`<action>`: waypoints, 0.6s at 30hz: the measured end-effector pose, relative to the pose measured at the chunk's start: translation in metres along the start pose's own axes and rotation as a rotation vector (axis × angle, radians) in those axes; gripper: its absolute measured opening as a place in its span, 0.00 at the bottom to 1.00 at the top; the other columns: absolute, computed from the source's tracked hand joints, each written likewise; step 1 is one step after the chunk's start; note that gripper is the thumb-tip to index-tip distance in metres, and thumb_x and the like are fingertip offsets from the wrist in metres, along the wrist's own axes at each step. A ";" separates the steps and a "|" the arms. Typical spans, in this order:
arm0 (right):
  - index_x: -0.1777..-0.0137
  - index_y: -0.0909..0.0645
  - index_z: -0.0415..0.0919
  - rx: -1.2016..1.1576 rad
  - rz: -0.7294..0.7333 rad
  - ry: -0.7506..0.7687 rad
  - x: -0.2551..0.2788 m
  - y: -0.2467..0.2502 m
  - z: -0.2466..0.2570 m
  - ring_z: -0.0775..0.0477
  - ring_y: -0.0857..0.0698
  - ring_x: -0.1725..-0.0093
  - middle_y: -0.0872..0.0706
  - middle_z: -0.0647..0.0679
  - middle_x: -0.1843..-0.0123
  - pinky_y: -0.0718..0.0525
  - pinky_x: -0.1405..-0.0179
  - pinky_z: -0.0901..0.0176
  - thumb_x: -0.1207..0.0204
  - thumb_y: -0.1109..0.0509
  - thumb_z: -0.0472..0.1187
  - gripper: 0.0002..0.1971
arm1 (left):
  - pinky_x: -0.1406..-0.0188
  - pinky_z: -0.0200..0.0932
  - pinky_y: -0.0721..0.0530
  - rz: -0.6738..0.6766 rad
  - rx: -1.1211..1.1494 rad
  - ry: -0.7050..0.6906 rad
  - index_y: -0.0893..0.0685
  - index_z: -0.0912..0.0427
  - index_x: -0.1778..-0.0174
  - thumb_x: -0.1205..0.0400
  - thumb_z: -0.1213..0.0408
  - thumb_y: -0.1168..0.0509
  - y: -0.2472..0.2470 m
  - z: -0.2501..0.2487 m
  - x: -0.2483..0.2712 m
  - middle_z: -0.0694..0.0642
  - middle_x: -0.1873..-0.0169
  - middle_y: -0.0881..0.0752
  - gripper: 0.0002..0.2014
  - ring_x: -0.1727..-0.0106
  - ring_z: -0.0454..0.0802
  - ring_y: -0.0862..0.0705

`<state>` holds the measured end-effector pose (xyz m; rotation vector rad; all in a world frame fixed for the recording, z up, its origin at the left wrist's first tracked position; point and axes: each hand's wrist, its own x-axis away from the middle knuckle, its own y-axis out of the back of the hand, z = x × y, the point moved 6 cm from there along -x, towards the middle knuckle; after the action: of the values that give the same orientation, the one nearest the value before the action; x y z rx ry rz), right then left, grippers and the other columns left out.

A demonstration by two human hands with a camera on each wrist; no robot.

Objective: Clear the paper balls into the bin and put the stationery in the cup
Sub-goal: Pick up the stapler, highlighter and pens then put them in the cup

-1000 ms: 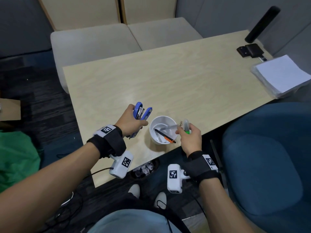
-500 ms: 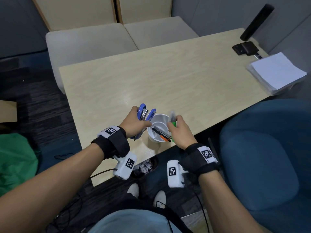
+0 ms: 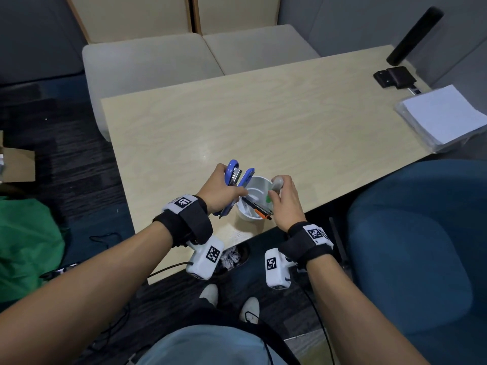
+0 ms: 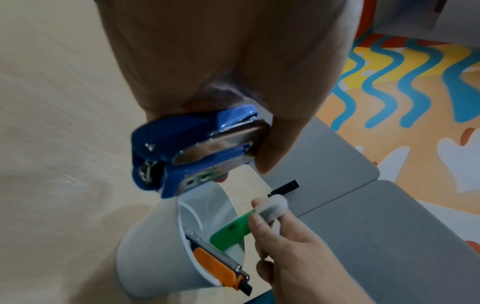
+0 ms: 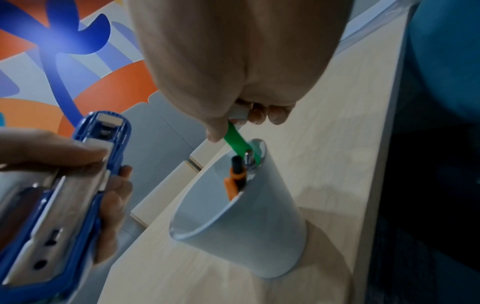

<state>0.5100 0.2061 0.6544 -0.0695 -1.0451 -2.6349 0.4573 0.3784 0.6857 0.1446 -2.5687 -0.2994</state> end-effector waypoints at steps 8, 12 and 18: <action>0.30 0.31 0.44 -0.052 -0.079 -0.218 0.024 0.029 -0.032 0.40 0.23 0.42 0.26 0.45 0.45 0.27 0.44 0.53 0.22 0.47 0.32 0.21 | 0.55 0.54 0.17 0.002 0.010 0.003 0.32 0.60 0.39 0.26 0.64 0.28 0.000 0.007 -0.001 0.70 0.46 0.17 0.24 0.60 0.59 0.17; 0.25 0.34 0.41 -0.014 0.025 -0.142 0.033 0.033 -0.013 0.43 0.24 0.38 0.28 0.38 0.31 0.31 0.41 0.58 0.20 0.48 0.32 0.22 | 0.56 0.53 0.18 -0.004 0.029 0.012 0.32 0.60 0.38 0.27 0.65 0.28 -0.001 0.012 -0.003 0.68 0.50 0.18 0.25 0.61 0.59 0.18; 0.21 0.36 0.44 0.167 0.310 0.103 0.027 -0.012 0.033 0.45 0.23 0.31 0.28 0.41 0.26 0.23 0.29 0.52 0.20 0.44 0.26 0.28 | 0.55 0.55 0.17 -0.004 0.025 0.013 0.32 0.59 0.38 0.27 0.64 0.28 -0.003 0.015 -0.007 0.65 0.54 0.19 0.25 0.61 0.58 0.18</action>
<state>0.4779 0.2297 0.6745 -0.0535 -1.1162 -2.2442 0.4548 0.3792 0.6689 0.1604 -2.5602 -0.2670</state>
